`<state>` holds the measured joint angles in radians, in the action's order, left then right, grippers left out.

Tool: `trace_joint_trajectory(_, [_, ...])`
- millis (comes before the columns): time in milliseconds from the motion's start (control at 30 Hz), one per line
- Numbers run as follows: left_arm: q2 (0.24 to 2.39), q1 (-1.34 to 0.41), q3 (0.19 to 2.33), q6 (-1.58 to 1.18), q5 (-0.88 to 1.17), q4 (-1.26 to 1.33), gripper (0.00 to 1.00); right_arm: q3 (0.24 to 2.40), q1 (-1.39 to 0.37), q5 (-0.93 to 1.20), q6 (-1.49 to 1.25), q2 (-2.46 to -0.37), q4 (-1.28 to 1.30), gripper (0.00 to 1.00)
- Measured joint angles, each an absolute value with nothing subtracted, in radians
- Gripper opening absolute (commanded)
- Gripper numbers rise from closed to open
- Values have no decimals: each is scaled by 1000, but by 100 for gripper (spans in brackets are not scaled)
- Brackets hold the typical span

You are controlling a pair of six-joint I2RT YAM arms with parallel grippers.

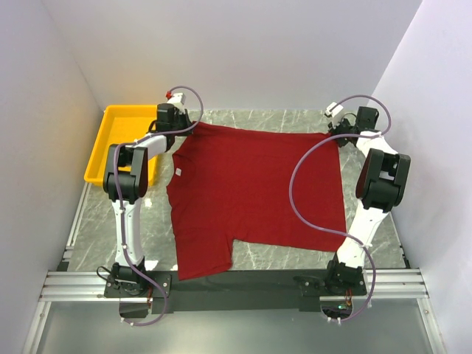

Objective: Fold and stack the t-shirts
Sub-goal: Flatten the tshirt out

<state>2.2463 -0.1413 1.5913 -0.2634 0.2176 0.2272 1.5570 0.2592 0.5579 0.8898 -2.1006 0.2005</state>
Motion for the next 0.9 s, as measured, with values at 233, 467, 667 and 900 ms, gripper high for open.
trace_joint_trajectory(233, [2239, -141, 1587, -260, 224, 220, 1, 1557, 268, 596, 968, -2101, 230, 0])
trace_joint_trajectory(467, [2195, -141, 1563, -248, 238, 211, 1, 1556, 305, 636, 1098, -2101, 300, 0])
trace_joint_trajectory(667, [2168, -142, 1552, -247, 245, 202, 1, 1530, 311, 641, 1140, -2101, 310, 0])
trace_joint_trajectory(900, [2169, -144, 1556, -248, 255, 175, 1, 1538, 307, 642, 1029, -2101, 255, 0])
